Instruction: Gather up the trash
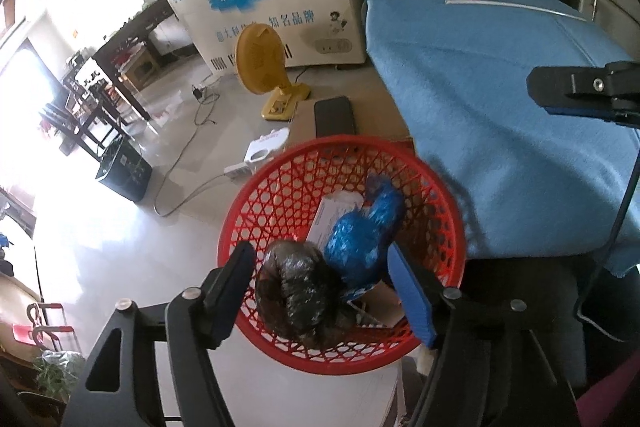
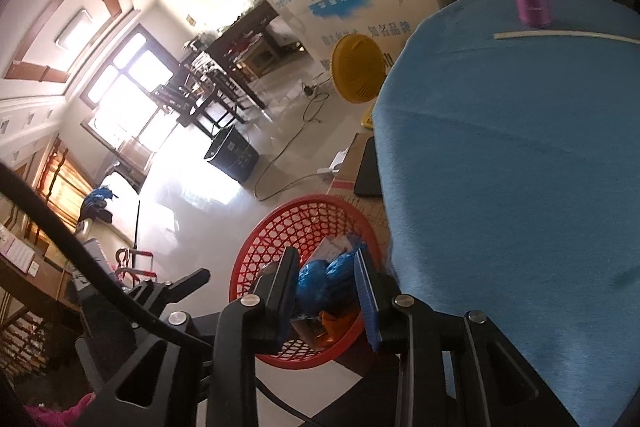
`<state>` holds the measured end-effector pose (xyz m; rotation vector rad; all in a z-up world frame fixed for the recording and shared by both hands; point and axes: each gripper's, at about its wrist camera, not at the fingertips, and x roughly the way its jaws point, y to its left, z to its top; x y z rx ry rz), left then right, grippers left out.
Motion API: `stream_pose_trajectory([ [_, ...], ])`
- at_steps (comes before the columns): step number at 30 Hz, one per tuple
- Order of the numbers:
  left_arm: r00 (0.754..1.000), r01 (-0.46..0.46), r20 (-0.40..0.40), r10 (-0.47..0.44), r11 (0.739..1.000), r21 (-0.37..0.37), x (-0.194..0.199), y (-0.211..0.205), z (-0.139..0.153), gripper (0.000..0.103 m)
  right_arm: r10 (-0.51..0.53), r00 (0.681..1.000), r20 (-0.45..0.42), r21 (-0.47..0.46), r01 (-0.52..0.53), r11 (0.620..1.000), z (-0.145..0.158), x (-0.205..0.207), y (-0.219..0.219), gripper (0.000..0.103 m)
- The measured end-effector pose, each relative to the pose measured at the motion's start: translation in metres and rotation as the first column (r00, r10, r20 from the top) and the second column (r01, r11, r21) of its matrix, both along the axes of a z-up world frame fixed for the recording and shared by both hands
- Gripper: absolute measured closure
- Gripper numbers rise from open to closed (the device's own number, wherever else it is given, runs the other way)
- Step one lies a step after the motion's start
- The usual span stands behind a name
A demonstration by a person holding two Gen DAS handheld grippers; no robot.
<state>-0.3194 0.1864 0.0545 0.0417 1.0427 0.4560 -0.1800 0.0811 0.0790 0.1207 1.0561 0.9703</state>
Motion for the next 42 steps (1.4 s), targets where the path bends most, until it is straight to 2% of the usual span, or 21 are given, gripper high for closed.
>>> stream_pose_trajectory([
  [3, 1.0, 0.019, 0.012, -0.019, 1.0, 0.0, 0.006, -0.008, 0.007, 0.029, -0.028, 0.999, 0.021, 0.006, 0.028, 1.0, 0.003, 0.002, -0.01, 0.058],
  [4, 1.0, 0.025, 0.014, -0.025, 1.0, 0.001, 0.008, -0.01, 0.009, 0.029, -0.043, 0.999, 0.031, 0.013, 0.043, 0.999, 0.004, 0.003, -0.015, 0.041],
  [5, 0.999, 0.036, 0.018, -0.036, 0.999, 0.005, 0.011, -0.014, 0.012, 0.029, -0.056, 0.998, 0.038, 0.026, 0.055, 0.998, 0.005, 0.003, -0.018, 0.035],
  [11, 0.994, 0.091, 0.05, -0.093, 0.995, 0.037, 0.029, -0.039, 0.033, 0.029, -0.144, 0.982, 0.124, 0.048, 0.139, 0.989, 0.021, 0.009, -0.052, 0.035],
  [16, 0.986, 0.138, 0.088, -0.142, 0.989, 0.049, 0.051, -0.066, 0.055, 0.029, -0.239, 0.95, 0.202, 0.055, 0.233, 0.971, 0.037, 0.014, -0.091, 0.035],
  [24, 0.954, 0.24, 0.165, -0.249, 0.968, 0.071, 0.082, -0.122, 0.092, 0.029, -0.39, 0.858, 0.334, 0.065, 0.392, 0.918, 0.075, 0.018, -0.163, 0.035],
  [30, 0.919, 0.318, 0.227, -0.322, 0.946, 0.055, 0.104, -0.162, 0.118, 0.028, -0.487, 0.769, 0.415, 0.086, 0.5, 0.862, 0.104, 0.01, -0.219, 0.035],
  [35, 0.895, 0.343, 0.29, -0.34, 0.938, 0.04, 0.118, -0.189, 0.142, 0.028, -0.547, 0.692, 0.471, 0.105, 0.572, 0.814, 0.128, 0.001, -0.259, 0.035],
  [39, 0.875, 0.361, 0.318, -0.366, 0.929, 0.077, 0.129, -0.212, 0.157, 0.028, -0.585, 0.636, 0.503, 0.114, 0.622, 0.775, 0.141, -0.007, -0.288, 0.035],
  [42, 0.853, 0.398, 0.32, -0.411, 0.911, 0.11, 0.136, -0.233, 0.163, 0.028, -0.604, 0.601, 0.524, 0.119, 0.65, 0.75, 0.148, -0.014, -0.307, 0.034],
])
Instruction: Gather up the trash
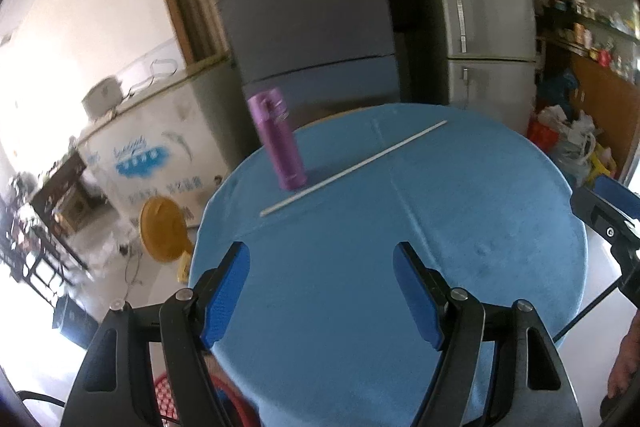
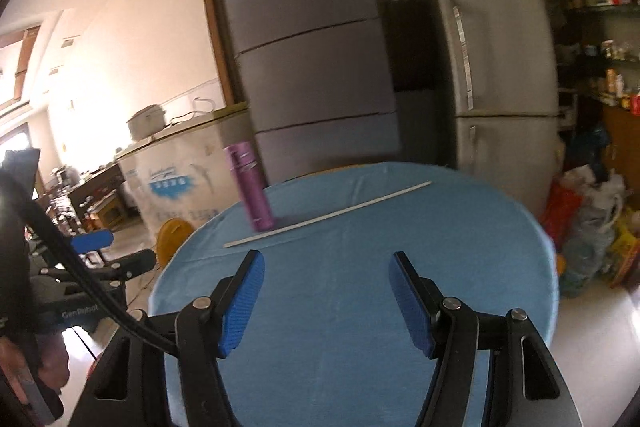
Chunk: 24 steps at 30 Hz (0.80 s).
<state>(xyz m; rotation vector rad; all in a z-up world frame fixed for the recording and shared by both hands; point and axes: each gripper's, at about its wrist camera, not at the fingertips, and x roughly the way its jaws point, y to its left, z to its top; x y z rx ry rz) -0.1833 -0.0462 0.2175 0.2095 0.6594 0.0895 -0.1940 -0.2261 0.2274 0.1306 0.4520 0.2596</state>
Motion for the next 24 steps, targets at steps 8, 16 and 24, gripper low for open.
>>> stream_pose_trajectory([
  [8, 0.996, 0.062, 0.063, -0.063, 0.998, 0.021, 0.007, -0.046, 0.016, 0.021, -0.092, 0.995, 0.031, 0.003, 0.092, 0.996, 0.011, -0.008, -0.042, 0.032],
  [16, 0.991, 0.068, 0.117, -0.07, 0.998, 0.019, 0.011, -0.066, 0.029, 0.012, -0.137, 0.99, 0.044, -0.02, 0.138, 0.99, 0.013, -0.011, -0.055, 0.032],
  [24, 0.986, 0.082, 0.145, -0.082, 0.997, 0.009, 0.013, -0.071, 0.042, 0.011, -0.177, 0.983, 0.055, 0.011, 0.177, 0.984, 0.022, -0.014, -0.061, 0.032],
])
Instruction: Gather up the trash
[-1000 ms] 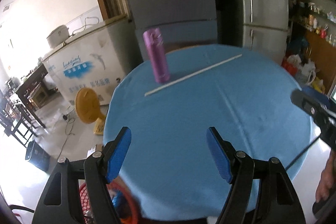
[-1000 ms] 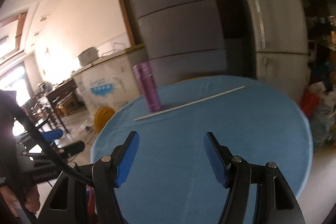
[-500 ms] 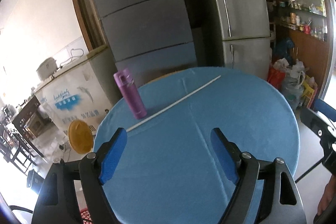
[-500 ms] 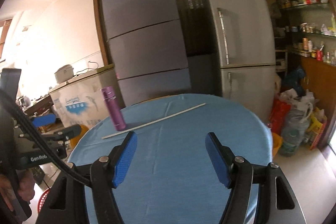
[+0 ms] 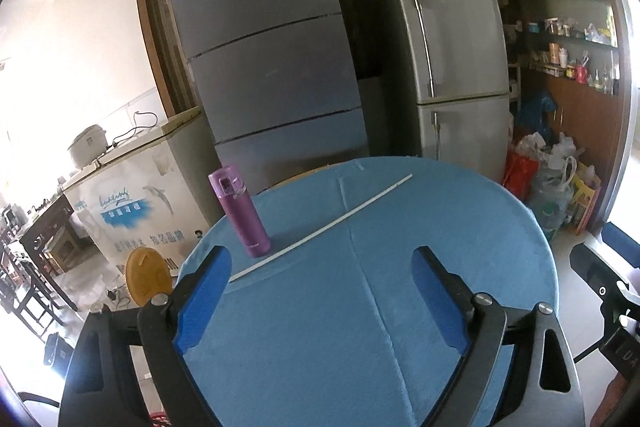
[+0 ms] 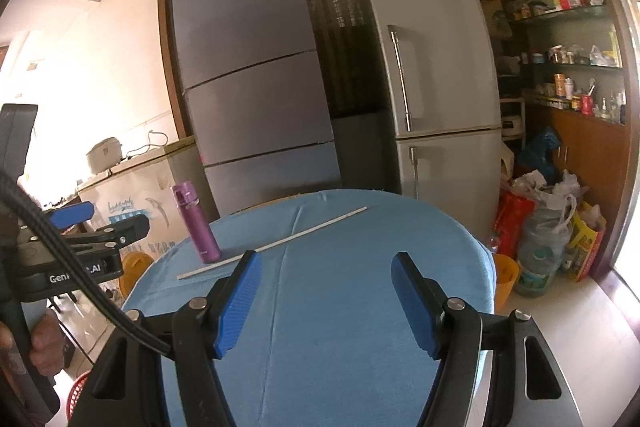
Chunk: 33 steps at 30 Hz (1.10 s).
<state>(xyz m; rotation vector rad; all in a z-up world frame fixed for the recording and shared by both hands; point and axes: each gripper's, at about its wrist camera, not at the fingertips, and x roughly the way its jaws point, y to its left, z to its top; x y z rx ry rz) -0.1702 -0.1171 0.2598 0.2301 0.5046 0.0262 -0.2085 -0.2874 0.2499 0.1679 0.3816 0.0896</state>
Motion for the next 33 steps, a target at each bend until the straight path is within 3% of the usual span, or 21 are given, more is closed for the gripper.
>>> stream_pose_trajectory([
  [13, 0.998, 0.028, 0.049, -0.026, 0.999, -0.023, -0.012, -0.003, 0.017, 0.011, -0.024, 0.999, 0.03, -0.015, 0.025, 1.0, 0.016, -0.008, 0.003, 0.032],
  [33, 0.996, 0.003, 0.089, 0.003, 0.997, -0.071, -0.042, 0.028, 0.025, 0.011, 0.012, 0.998, 0.058, -0.058, -0.008, 0.998, 0.032, -0.029, 0.035, 0.032],
])
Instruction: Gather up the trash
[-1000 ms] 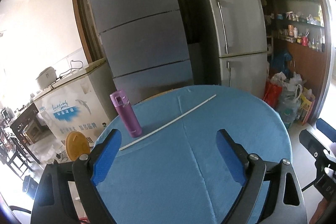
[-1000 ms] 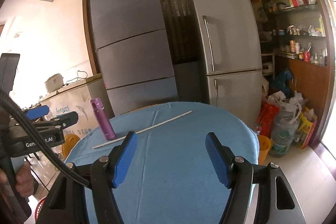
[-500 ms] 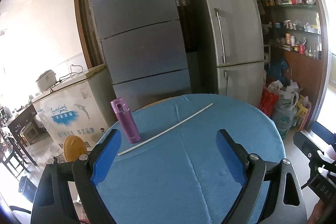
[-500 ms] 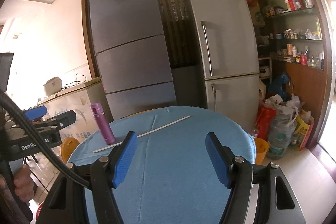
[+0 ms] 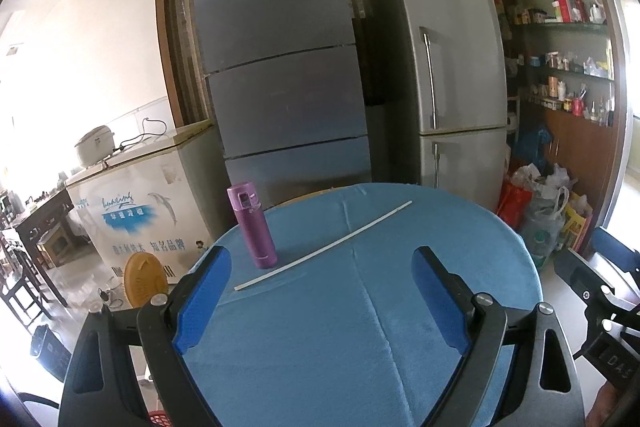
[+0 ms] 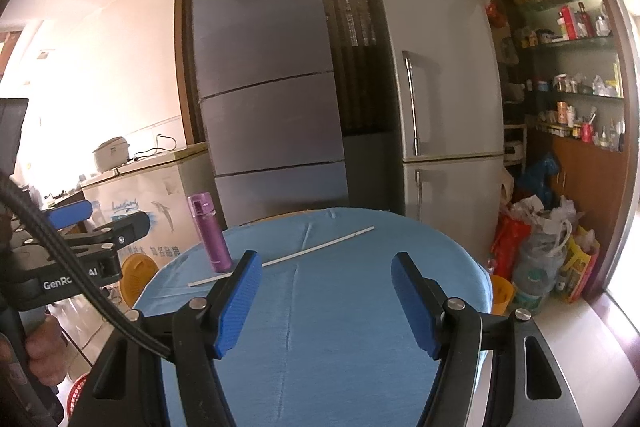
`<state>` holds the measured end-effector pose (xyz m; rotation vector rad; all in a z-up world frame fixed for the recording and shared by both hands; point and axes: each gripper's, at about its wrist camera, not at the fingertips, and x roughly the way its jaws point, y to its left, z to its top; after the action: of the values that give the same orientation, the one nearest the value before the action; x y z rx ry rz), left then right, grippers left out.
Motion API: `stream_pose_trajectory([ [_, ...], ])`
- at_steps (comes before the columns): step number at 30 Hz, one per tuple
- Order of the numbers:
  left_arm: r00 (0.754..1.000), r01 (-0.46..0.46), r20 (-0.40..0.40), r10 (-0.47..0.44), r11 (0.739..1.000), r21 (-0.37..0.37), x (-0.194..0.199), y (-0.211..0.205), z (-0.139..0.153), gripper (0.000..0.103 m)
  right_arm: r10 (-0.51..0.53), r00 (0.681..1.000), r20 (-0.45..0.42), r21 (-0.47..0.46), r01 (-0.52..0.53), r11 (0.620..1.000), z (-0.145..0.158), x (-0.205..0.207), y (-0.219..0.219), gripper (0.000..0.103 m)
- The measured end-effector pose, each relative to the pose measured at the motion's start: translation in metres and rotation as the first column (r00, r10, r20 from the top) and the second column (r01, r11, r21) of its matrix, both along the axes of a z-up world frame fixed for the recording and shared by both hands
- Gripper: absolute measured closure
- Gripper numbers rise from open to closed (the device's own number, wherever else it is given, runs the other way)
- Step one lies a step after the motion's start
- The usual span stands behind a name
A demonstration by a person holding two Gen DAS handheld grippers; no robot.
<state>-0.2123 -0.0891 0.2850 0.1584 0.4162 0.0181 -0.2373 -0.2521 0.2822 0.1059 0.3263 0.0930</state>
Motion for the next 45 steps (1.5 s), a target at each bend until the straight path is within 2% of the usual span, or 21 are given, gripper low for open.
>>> stream_pose_trajectory([
  [16, 0.999, -0.004, 0.033, 0.006, 0.999, -0.042, -0.023, 0.023, 0.007, 0.011, 0.039, 0.999, 0.018, -0.046, -0.038, 0.998, 0.011, -0.022, 0.031, 0.032],
  [22, 0.999, -0.01, 0.041, 0.013, 0.998, -0.058, -0.027, 0.03, 0.007, 0.011, 0.044, 0.999, 0.03, -0.051, -0.043, 0.998, 0.015, -0.027, 0.037, 0.028],
  [35, 0.998, -0.041, 0.038, 0.044, 0.996, -0.075, -0.033, 0.053, 0.001, 0.011, 0.083, 0.996, 0.012, -0.086, -0.082, 0.993, 0.012, -0.028, 0.068, 0.028],
  [45, 0.998, -0.064, 0.022, 0.066, 0.995, -0.072, -0.035, 0.065, -0.005, 0.011, 0.081, 0.995, -0.051, -0.023, -0.082, 0.996, 0.005, -0.017, 0.075, 0.028],
])
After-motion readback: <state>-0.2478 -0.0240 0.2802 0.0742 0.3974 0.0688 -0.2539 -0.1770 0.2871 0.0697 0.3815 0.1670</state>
